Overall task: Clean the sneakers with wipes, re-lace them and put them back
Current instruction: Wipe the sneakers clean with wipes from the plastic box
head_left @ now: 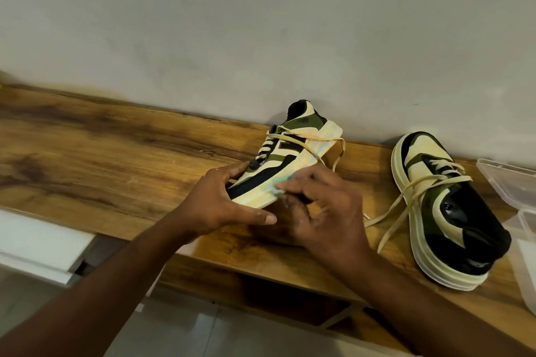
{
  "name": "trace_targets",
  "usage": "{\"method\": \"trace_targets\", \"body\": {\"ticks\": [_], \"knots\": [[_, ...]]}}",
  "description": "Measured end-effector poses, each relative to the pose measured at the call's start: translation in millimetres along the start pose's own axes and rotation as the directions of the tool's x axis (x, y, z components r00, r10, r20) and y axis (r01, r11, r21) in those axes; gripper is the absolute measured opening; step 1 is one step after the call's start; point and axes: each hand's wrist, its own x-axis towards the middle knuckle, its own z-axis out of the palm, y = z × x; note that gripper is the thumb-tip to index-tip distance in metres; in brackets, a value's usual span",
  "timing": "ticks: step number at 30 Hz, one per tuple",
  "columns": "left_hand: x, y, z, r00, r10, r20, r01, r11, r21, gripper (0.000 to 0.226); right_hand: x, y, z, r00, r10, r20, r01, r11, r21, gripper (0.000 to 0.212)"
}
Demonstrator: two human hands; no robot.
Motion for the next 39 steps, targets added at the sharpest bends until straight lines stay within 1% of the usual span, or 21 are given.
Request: {"method": "trace_targets", "body": {"ticks": [2,4,5,7,9,11,12,14,17,18,19,20,22,24,26,28,30,32,34,36,39], "knots": [[2,-2,-2,1.0,-0.012,0.0,0.012,1.0,-0.019,0.135,-6,-6,6,0.989,-0.113,0.094,0.116,0.993,-0.027,0.026],[3,-1,-3,1.0,-0.01,0.022,0.011,1.0,-0.016,0.133,-3,-2,5,0.987,-0.135,0.092,0.139,0.99,-0.039,0.025],[4,0,-3,1.0,-0.005,0.026,0.005,1.0,-0.006,0.135,0,3,2,0.993,-0.108,0.055,0.111,0.993,-0.039,0.025],[3,0,-4,1.0,0.0,0.03,0.0,1.0,0.028,0.139,9,16,-3,0.999,-0.002,-0.044,0.001,1.0,-0.027,0.025],[4,0,-2,0.999,-0.009,0.036,0.007,0.999,0.045,0.142,17,30,-9,0.986,0.108,-0.129,-0.111,0.994,-0.015,0.026],[4,0,1,1.0,-0.01,0.027,0.009,0.999,0.046,0.142,20,33,-9,0.973,0.158,-0.168,-0.166,0.986,-0.034,0.026],[4,-1,2,1.0,-0.01,0.019,0.01,0.999,0.035,0.142,18,29,-6,0.974,0.154,-0.165,-0.162,0.986,-0.041,0.026],[5,-2,3,1.0,-0.009,0.002,0.009,1.0,-0.017,0.135,12,14,1,0.991,0.077,-0.107,-0.083,0.995,-0.053,0.026],[6,-2,3,1.0,0.01,-0.003,-0.01,0.996,-0.089,0.111,1,-7,8,0.996,-0.088,0.034,0.09,0.994,-0.068,0.024],[6,-2,3,1.0,0.012,-0.001,-0.012,0.996,-0.093,0.108,1,-7,8,0.991,-0.115,0.065,0.119,0.991,-0.06,0.022],[6,-1,4,1.0,0.013,-0.003,-0.013,0.996,-0.092,0.11,2,-4,6,0.99,-0.119,0.073,0.123,0.991,-0.052,0.021],[7,-1,5,1.0,0.011,-0.008,-0.011,0.996,-0.092,0.115,5,1,5,0.994,-0.099,0.056,0.102,0.994,-0.05,0.021],[8,-1,6,1.0,0.014,-0.016,-0.015,0.997,-0.077,0.126,11,12,0,1.0,0.011,-0.029,-0.013,0.999,-0.048,0.024],[9,-1,8,0.999,0.026,-0.019,-0.027,0.998,-0.056,0.129,19,23,-6,0.983,0.143,-0.116,-0.144,0.99,-0.003,0.025],[9,-1,9,0.999,0.033,-0.027,-0.034,0.998,-0.05,0.129,22,27,-9,0.97,0.19,-0.154,-0.192,0.981,-0.004,0.025],[8,-1,10,0.999,0.021,-0.035,-0.023,0.997,-0.073,0.129,18,18,-6,0.98,0.142,-0.139,-0.146,0.989,-0.018,0.023],[10,-2,11,0.999,0.011,-0.037,-0.015,0.992,-0.124,0.126,11,4,0,0.996,0.04,-0.074,-0.041,0.999,-0.024,0.022],[12,-4,10,0.999,0.017,-0.032,-0.021,0.99,-0.141,0.119,4,-7,7,0.999,-0.051,0.002,0.051,0.999,-0.016,0.021],[13,-5,9,1.0,0.024,-0.016,-0.026,0.989,-0.148,0.118,6,-7,7,0.996,-0.085,0.022,0.085,0.996,-0.014,0.021],[13,-4,7,1.0,0.02,-0.005,-0.02,0.988,-0.151,0.126,11,1,3,0.999,-0.041,-0.03,0.041,0.999,-0.008,0.019],[12,-2,8,1.0,0.029,0.0,-0.029,0.996,-0.082,0.138,22,22,-10,0.974,0.169,-0.149,-0.167,0.986,0.027,0.017]]}}
